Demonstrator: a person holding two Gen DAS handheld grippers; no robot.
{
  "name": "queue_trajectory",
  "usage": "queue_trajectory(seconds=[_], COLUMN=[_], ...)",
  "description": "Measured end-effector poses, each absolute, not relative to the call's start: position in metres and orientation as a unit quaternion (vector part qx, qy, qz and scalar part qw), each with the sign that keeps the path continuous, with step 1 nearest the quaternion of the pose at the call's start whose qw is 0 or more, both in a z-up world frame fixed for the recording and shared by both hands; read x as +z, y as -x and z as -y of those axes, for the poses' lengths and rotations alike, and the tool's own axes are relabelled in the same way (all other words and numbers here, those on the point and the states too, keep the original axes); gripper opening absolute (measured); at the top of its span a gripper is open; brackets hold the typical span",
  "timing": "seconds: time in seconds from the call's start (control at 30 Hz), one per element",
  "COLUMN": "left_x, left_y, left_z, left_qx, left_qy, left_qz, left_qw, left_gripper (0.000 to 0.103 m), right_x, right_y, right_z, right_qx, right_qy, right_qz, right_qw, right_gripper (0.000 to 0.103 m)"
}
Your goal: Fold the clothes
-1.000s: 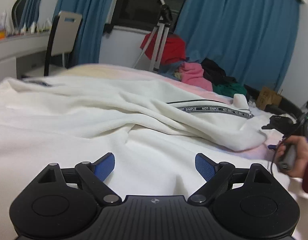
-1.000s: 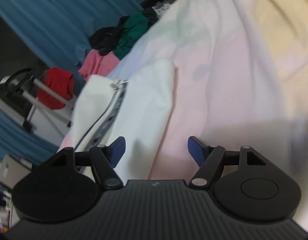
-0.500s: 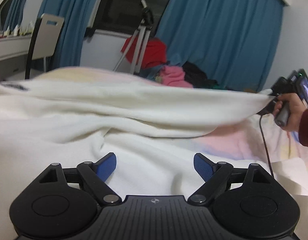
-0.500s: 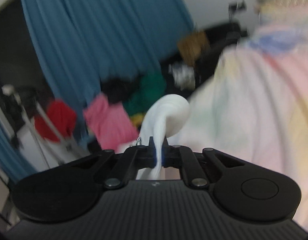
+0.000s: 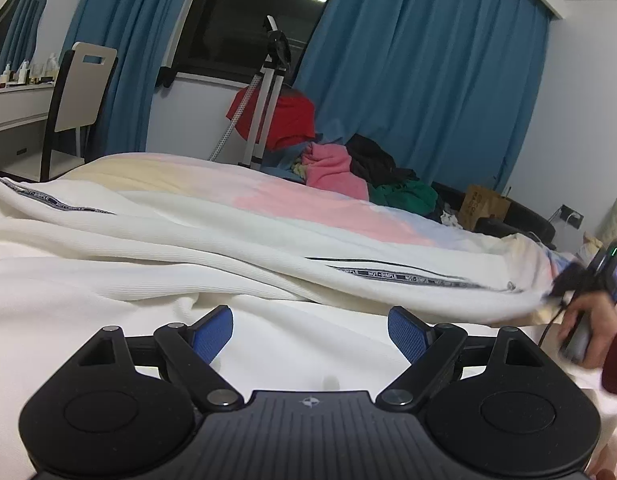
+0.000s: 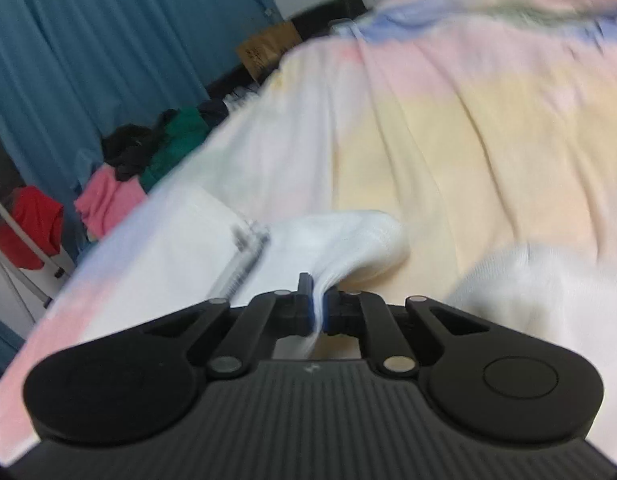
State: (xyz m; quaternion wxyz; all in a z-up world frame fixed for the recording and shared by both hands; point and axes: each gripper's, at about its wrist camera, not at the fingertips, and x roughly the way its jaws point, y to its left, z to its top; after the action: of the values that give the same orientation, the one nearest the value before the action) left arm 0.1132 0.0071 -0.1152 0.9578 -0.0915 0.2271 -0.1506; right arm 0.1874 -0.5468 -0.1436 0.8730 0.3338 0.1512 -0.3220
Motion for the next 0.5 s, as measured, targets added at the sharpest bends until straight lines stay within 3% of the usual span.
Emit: queue_trajectory(seconds=[0.17,0.37,0.5], left_x=[-0.11,-0.107,-0.097], left_y=[-0.116,-0.114,-0.103], left_z=[-0.01,-0.002,0.009], left_qx=[-0.144,-0.131,-0.134], left_qy=[0.089,0.047,0.025], left_qz=[-0.23,-0.238,-0.219], left_qw=[0.958,0.961,0.966], left_gripper=[0.087,0.087,0.087], right_x=[-0.138,-0.189,-0.162], right_y=[-0.175,-0.177,-0.173], right_z=[0.549,0.547,0.524], right_qx=[-0.317,-0.323,-0.32], right_qy=[-0.319,-0.286,-0.234], right_qz=[-0.147,-0.215,-0.231], right_qw=[0.881,0.876,0.889], right_gripper=[0.007,0.008,0.017])
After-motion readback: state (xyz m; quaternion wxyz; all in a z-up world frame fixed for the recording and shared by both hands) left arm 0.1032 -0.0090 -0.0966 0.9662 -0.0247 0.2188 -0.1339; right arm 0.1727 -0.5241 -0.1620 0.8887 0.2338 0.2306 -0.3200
